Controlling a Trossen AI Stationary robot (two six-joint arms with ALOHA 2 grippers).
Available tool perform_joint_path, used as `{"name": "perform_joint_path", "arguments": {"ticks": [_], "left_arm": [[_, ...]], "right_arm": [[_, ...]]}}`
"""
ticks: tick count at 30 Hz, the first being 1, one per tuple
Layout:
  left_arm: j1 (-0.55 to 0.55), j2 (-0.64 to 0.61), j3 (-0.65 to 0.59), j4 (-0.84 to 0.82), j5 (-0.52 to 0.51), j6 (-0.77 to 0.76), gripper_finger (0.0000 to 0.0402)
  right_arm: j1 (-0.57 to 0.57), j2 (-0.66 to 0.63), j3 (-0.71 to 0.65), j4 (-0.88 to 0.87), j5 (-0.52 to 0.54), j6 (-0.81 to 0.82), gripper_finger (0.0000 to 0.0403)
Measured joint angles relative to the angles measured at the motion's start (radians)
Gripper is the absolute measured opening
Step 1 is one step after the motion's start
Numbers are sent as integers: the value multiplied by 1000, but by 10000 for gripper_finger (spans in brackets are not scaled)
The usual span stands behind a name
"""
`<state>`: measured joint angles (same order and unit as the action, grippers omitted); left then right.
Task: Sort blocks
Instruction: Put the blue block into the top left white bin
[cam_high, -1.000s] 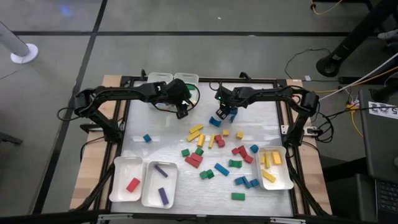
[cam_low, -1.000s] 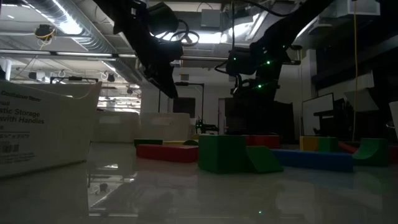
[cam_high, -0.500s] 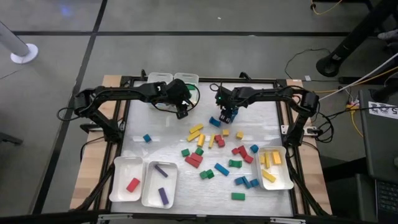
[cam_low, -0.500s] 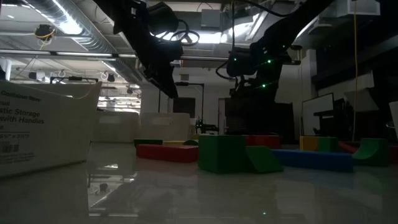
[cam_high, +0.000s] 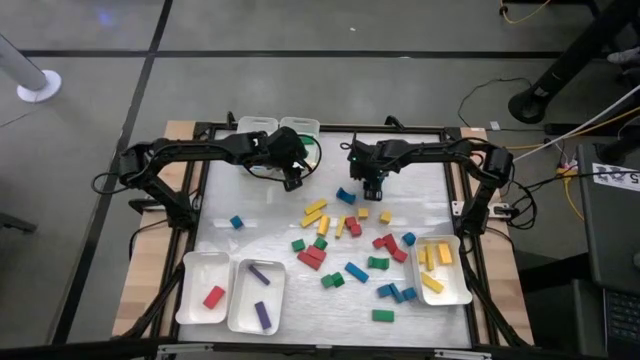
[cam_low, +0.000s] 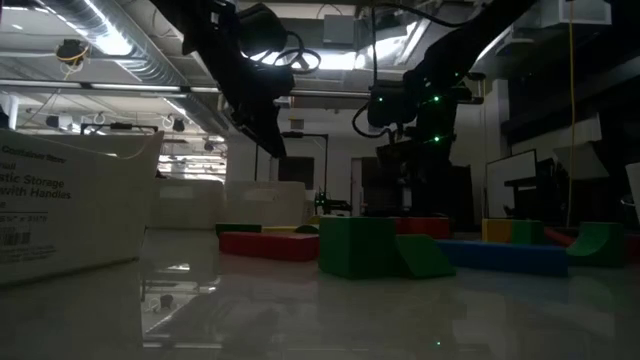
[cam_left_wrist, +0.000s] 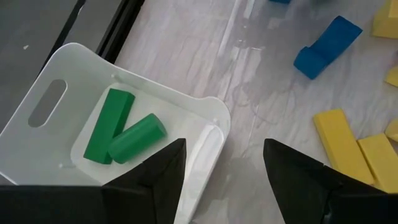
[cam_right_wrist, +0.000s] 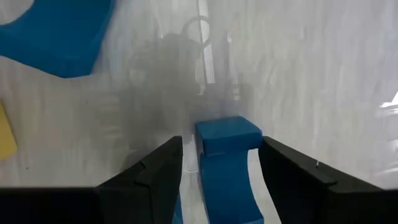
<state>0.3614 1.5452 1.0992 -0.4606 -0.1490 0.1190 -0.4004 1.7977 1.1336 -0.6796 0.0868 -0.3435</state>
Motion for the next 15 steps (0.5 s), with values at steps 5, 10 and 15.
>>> {"name": "perform_joint_path", "arguments": {"ticks": [5, 10, 15], "left_arm": [[0, 0, 0, 0, 0, -6, 202], [0, 0, 0, 0, 0, -7, 202], [0, 0, 0, 0, 0, -7, 202]], "right_arm": [[0, 7, 0, 5, -1, -3, 211], [0, 44, 0, 8, -18, -13, 211], [0, 50, 2, 8, -20, -7, 186]]}}
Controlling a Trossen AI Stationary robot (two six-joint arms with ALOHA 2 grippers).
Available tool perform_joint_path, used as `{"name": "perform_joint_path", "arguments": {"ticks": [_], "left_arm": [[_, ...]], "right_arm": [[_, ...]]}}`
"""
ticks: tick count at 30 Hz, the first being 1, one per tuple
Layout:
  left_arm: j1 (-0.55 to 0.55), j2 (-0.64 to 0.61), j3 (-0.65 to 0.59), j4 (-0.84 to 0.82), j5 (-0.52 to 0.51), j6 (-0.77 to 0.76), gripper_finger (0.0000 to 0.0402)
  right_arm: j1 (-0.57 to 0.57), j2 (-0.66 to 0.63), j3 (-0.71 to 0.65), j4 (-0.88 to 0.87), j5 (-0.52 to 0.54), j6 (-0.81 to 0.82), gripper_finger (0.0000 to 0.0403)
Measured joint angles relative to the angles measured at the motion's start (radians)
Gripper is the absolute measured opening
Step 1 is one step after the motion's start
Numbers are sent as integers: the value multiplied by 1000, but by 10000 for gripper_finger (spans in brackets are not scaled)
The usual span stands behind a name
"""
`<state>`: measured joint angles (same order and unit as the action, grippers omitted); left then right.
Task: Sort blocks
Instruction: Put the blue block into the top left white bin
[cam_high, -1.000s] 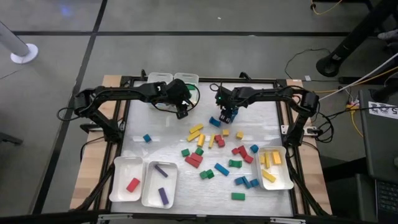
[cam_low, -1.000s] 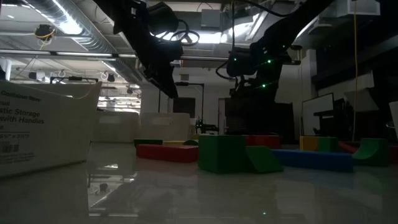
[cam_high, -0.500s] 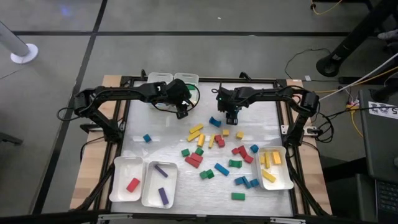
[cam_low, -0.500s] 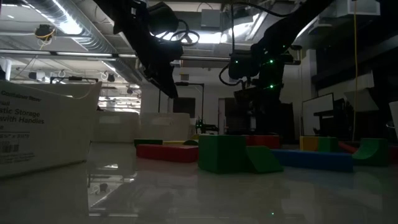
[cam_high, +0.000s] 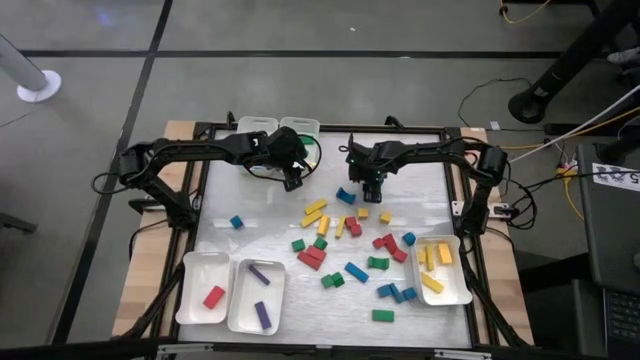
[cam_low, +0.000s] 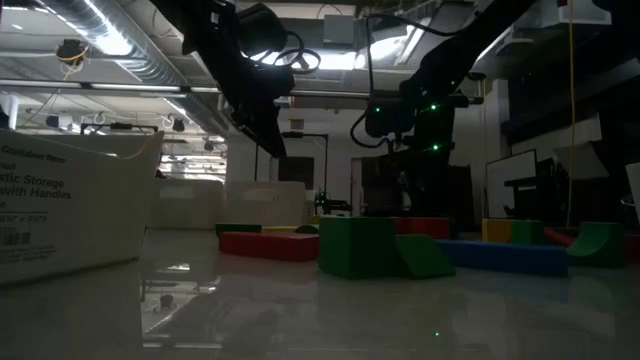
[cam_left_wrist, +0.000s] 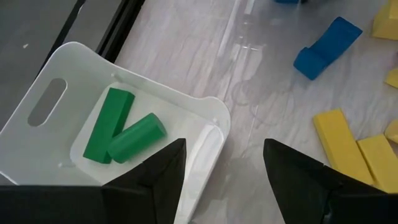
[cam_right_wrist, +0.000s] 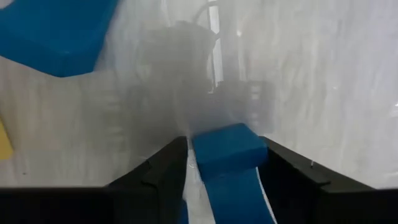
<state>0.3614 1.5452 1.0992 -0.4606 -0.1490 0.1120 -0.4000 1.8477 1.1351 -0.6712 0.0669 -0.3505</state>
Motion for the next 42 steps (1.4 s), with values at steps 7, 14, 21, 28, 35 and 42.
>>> {"name": "perform_joint_path", "arguments": {"ticks": [7, 14, 21, 28, 35, 42], "left_arm": [[0, 0, 0, 0, 0, -12, 202], [0, 0, 0, -2, 0, -32, 202], [3, -3, 79, -206, 0, -111, 202], [9, -77, 99, -414, -13, -167, 202], [26, -269, 45, -456, -52, -218, 202], [19, -437, -111, -224, -71, -308, 202]], "right_arm": [[0, -3, 0, 33, 2, 3, 132], [1, -1, 70, 48, 11, 14, 141], [1, -1, 245, 72, 11, 17, 140], [1, -2, 374, 256, -99, 18, 144], [2, 2, 390, 580, -232, 94, 141], [1, 50, 390, 829, -323, 194, 144]]}}
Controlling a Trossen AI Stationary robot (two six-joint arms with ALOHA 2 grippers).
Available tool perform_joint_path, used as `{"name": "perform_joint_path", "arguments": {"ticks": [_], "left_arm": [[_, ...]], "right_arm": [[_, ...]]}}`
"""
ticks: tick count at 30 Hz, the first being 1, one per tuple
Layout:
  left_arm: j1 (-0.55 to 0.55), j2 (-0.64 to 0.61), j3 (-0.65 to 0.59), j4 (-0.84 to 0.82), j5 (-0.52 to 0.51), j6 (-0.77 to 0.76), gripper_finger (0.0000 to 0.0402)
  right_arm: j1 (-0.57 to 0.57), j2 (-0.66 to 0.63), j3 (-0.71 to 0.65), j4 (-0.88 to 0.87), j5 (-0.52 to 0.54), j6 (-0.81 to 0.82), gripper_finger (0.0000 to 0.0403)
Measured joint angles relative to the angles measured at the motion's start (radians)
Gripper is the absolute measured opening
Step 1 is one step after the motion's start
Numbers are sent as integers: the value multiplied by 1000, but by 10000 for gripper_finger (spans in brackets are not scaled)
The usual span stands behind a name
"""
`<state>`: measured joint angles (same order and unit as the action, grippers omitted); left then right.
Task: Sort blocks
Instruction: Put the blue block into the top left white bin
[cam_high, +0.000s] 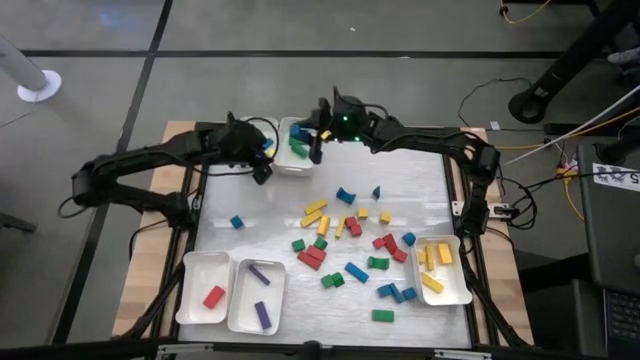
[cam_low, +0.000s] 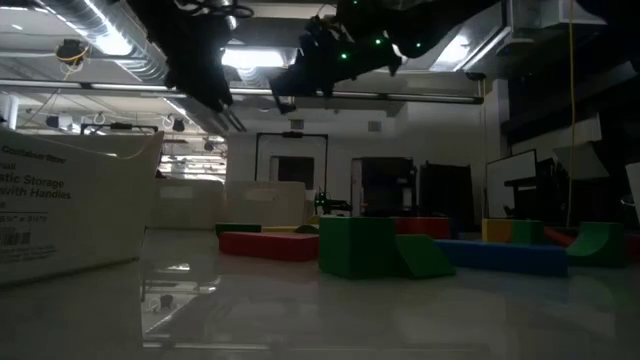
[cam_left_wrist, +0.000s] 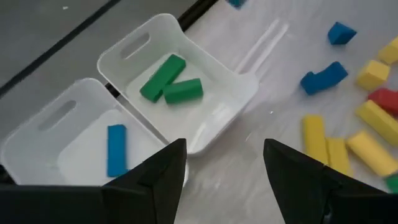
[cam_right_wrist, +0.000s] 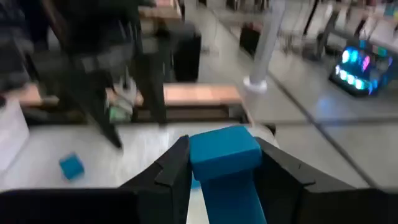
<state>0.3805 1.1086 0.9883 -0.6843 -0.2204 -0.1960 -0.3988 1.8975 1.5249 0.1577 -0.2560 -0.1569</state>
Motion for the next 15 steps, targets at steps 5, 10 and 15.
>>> {"name": "perform_joint_path", "arguments": {"ticks": [5, 10, 15], "left_arm": [[3, -6, -38, 46, -6, -22, 202], [7, 4, -38, 199, -80, -85, 202], [5, 4, -38, 412, -92, -59, 202]], "right_arm": [[6, 4, 0, 138, 9, 88, 142], [31, 4, 0, 243, 119, 157, 144], [76, 5, 0, 243, 282, 152, 143]]}}
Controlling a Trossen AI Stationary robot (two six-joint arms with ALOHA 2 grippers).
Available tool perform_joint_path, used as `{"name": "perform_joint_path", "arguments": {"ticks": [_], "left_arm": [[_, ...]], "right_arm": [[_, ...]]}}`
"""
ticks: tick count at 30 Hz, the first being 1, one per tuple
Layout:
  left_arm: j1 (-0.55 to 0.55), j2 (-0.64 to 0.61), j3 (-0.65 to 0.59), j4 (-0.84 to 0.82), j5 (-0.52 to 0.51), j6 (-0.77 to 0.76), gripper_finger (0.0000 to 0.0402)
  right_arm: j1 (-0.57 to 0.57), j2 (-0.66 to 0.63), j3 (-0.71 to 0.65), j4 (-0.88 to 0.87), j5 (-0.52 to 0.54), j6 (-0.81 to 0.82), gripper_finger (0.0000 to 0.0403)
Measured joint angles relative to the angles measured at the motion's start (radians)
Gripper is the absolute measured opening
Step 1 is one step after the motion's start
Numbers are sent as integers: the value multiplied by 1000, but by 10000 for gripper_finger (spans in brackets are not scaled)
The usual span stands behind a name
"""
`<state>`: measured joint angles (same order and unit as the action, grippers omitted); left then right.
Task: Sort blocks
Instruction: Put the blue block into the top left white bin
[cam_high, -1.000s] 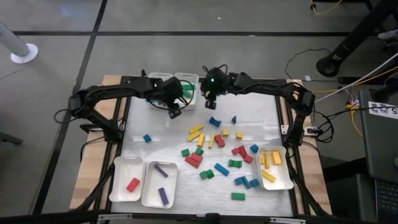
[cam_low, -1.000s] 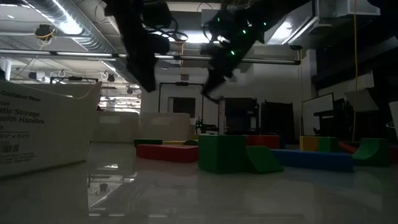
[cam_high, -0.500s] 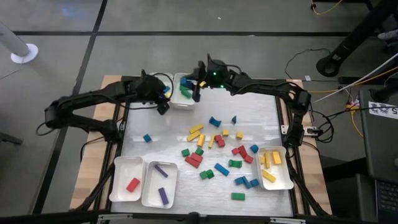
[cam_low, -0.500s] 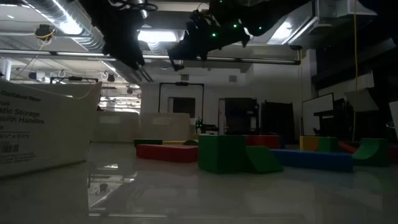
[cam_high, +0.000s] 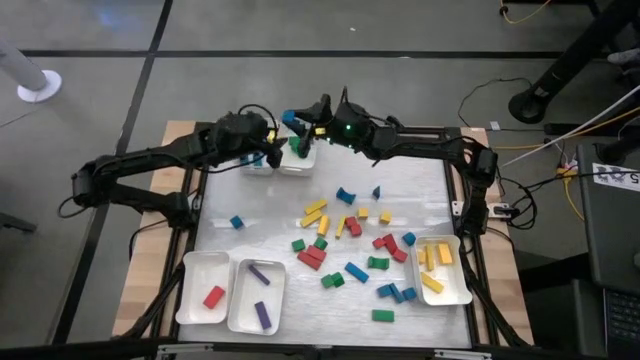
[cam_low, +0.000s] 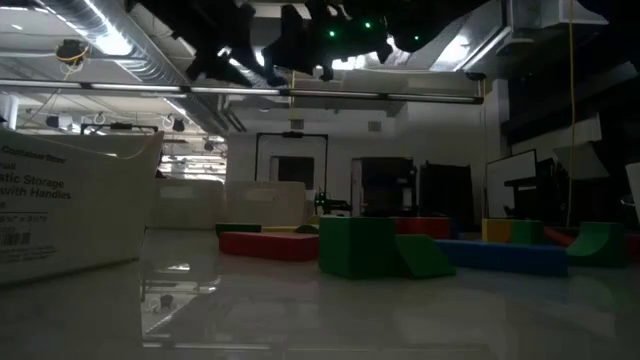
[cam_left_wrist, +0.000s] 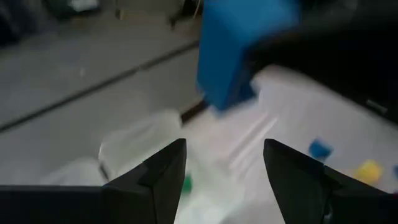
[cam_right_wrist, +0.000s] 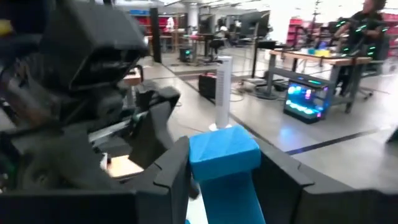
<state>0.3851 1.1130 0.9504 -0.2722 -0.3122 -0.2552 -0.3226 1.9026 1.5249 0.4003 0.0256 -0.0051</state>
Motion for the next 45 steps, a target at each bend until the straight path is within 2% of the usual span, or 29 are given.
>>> {"name": "perform_joint_path", "arguments": {"ticks": [3, 7, 19, 24, 35, 41, 45], "left_arm": [[0, 0, 0, 85, -2, 28, 202], [0, 0, 0, 120, -3, 43, 202], [0, 21, 1, 242, -16, 118, 195], [0, 21, 1, 251, -85, 158, 156], [1, 36, 1, 268, -103, 188, 29], [1, 42, 1, 265, -103, 194, 23], [1, 43, 1, 260, -104, 207, 25]], "right_arm": [[17, 0, 0, 6, 39, -1, 144], [28, 0, 0, 37, 69, -1, 143], [35, -1, 0, 106, 57, 32, 144], [36, -1, 0, 122, 53, 34, 144], [33, -1, -1, 115, 76, 32, 144], [34, 0, -2, 103, 89, 32, 146], [33, 0, -2, 98, 79, 32, 162]]}}
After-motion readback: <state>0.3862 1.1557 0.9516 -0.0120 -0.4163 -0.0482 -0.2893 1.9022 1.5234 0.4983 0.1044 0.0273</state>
